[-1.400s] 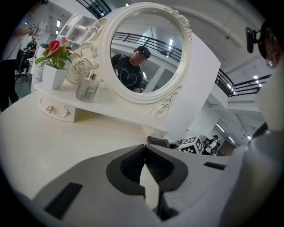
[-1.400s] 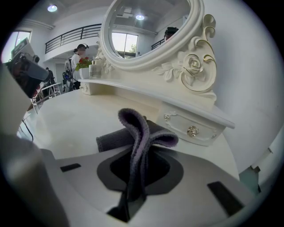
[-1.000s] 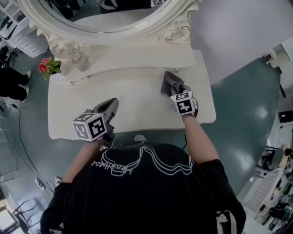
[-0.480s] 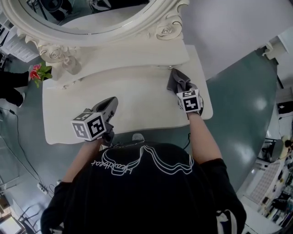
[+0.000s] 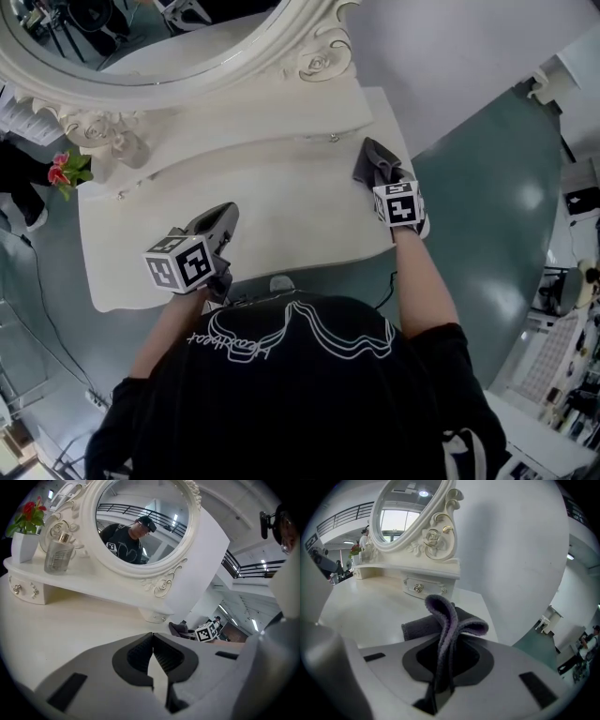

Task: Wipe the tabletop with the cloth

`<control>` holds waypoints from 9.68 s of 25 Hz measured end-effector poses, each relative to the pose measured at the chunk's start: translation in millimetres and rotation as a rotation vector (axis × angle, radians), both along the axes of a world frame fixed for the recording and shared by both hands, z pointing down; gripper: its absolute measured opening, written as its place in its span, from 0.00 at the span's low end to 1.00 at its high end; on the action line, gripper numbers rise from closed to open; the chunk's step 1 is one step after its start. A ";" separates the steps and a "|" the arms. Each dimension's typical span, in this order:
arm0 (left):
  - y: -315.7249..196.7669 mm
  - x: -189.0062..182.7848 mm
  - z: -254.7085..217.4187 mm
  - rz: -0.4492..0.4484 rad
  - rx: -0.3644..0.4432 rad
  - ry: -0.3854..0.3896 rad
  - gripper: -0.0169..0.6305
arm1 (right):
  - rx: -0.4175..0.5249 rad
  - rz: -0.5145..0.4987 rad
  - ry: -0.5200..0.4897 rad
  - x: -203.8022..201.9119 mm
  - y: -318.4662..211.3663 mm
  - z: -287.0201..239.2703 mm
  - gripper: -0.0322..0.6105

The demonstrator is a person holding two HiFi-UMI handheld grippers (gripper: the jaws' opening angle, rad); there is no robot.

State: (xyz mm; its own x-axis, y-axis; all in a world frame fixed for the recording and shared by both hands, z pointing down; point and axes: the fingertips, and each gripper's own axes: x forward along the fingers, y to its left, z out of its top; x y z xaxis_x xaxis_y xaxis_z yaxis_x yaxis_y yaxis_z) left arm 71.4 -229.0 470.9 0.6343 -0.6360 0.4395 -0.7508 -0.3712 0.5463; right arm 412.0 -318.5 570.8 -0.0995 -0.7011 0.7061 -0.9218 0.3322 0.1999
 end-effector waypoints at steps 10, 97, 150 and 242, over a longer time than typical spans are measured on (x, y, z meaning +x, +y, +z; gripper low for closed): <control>-2.2 10.7 6.4 0.036 -0.017 -0.007 0.03 | 0.001 0.067 0.028 38.3 -8.6 -0.4 0.12; 307.2 -453.4 13.3 -0.636 -0.071 -0.046 0.03 | -0.040 -0.997 -0.194 -782.5 262.0 -11.3 0.12; 225.8 -362.5 -0.3 -0.353 -0.017 -0.018 0.03 | -0.027 -0.810 -0.077 -644.5 213.4 1.9 0.12; 110.0 63.2 -1.1 -0.019 -0.018 -0.020 0.03 | -0.025 -0.348 -0.082 -99.3 131.7 -0.3 0.12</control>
State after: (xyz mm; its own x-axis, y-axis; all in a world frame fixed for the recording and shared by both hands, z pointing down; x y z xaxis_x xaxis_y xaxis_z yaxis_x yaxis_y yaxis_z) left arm 134.7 -119.0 469.8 0.6129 -0.6401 0.4632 -0.7685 -0.3468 0.5376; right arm 312.6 -186.7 570.5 -0.3866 -0.5978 0.7023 -0.7653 0.6329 0.1174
